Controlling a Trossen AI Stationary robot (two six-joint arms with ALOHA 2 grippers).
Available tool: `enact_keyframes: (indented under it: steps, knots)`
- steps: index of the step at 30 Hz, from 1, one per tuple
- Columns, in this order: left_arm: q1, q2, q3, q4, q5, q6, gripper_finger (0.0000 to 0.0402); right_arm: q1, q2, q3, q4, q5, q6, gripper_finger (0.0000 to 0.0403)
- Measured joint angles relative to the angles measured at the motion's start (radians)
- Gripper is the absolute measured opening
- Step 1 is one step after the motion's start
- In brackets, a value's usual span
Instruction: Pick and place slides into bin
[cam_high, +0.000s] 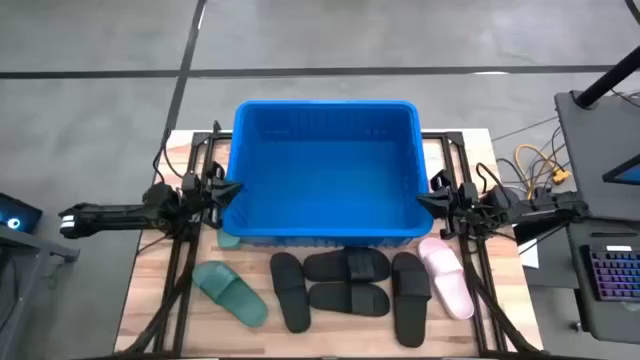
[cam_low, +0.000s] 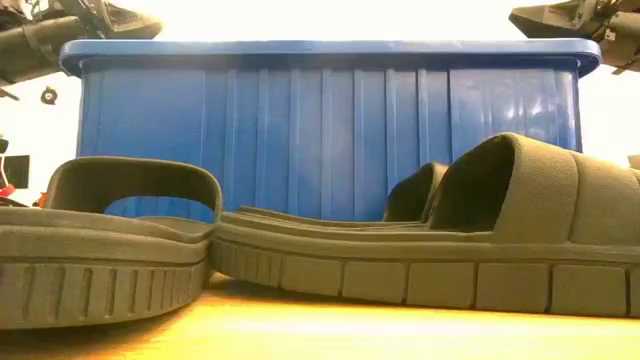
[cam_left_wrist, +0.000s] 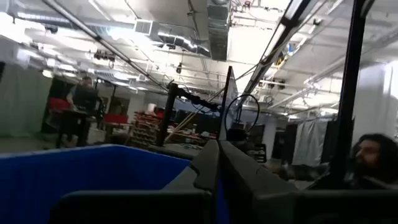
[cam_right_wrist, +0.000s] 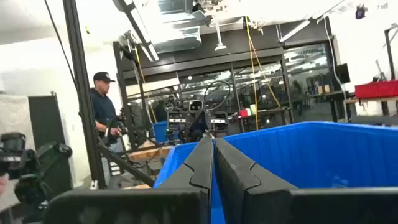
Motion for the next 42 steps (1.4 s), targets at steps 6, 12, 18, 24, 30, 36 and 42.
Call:
enact_keyframes:
  steps: [6, 12, 18, 24, 30, 36, 42]
  knots:
    - [0.000, 0.001, 0.000, 0.000, -0.001, -0.047, 0.0000, 0.000, 0.000, 0.000, -0.002, 0.003, 0.075, 0.0009]
    - [0.000, 0.002, 0.014, 0.008, -0.047, -0.131, 0.0010, 0.000, 0.000, 0.012, -0.002, 0.031, 0.170, 0.0021]
    - [0.000, 0.029, 0.037, 0.056, -0.074, -0.212, 0.0088, 0.000, 0.016, 0.139, -0.046, 0.043, 0.190, 0.0088]
    - [0.000, 0.068, 0.037, 0.211, -0.075, -0.297, 0.0168, 0.000, 0.085, 0.405, -0.439, 0.121, 0.100, 0.0164]
    - [0.000, 0.099, 0.077, 0.243, -0.074, -0.310, 0.0184, 0.000, 0.186, 0.686, -0.812, 0.287, 0.141, 0.0186]
    - [0.000, 0.192, 0.208, 0.108, -0.052, -0.211, 0.0185, 0.000, 0.297, 0.907, -1.110, 0.353, 0.169, 0.0173]
    - [0.000, 0.232, 0.333, 0.097, -0.020, -0.073, 0.0185, 0.000, 0.366, 1.024, -1.152, 0.256, 0.183, 0.0164]
